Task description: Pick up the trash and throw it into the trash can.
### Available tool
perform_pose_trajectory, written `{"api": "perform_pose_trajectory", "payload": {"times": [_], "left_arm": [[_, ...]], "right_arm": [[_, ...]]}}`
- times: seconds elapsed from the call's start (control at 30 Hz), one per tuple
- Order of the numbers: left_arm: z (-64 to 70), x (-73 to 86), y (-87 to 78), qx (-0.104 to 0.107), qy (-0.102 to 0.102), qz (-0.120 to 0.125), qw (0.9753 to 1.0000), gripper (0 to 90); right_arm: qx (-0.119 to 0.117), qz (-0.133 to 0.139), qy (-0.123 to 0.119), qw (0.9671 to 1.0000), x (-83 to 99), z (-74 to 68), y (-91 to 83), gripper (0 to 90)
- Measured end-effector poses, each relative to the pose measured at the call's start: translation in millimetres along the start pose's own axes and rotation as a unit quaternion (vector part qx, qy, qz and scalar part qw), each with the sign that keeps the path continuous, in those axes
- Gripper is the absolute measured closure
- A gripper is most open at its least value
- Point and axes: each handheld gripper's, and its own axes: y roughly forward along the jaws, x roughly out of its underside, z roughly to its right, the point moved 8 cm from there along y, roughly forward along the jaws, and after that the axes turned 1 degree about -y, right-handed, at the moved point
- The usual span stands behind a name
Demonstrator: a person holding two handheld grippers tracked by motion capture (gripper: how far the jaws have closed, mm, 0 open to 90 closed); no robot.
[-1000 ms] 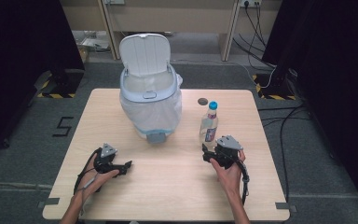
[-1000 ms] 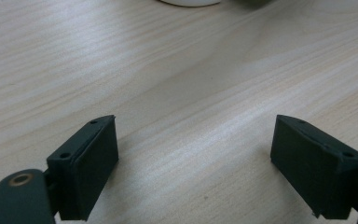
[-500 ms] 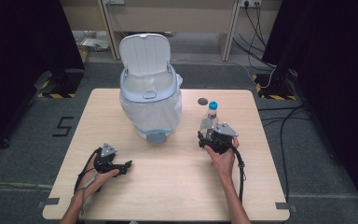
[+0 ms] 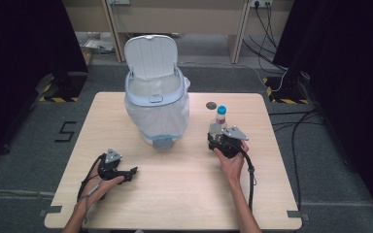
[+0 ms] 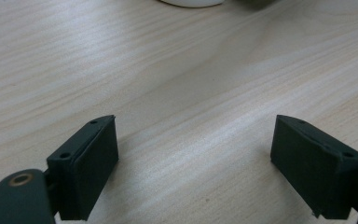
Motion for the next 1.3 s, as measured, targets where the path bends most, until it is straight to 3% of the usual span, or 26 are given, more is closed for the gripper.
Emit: {"api": "perform_pose_trajectory", "payload": {"times": [0.07, 0.2, 0.33, 0.77, 1.3], "left_arm": [[0.0, -0.1, 0.1, 0.0, 0.0, 0.0, 1.0, 14.1], [0.0, -0.1, 0.1, 0.0, -0.001, 0.0, 1.0, 14.1], [0.0, -0.1, 0.1, 0.0, -0.001, 0.0, 1.0, 14.1], [0.0, -0.1, 0.2, 0.0, 0.0, 0.001, 1.0, 14.0], [-0.3, -0.1, 0.1, -0.001, 0.001, 0.0, 1.0, 14.0]], "right_arm": [[-0.001, 0.015, 0.003, 0.9999, -5.3, -2.1, -4.1, 28.3], [-0.004, 0.05, -0.012, 0.9987, -29.7, -8.6, -20.4, 28.3], [-0.021, 0.062, -0.014, 0.9977, -55.5, -16.1, -40.1, 28.3], [-0.031, 0.066, -0.005, 0.9974, -90.3, -18.4, -50.1, 28.3], [-0.054, 0.066, -0.013, 0.9963, -156.7, -27.1, -73.5, 28.3]]}}
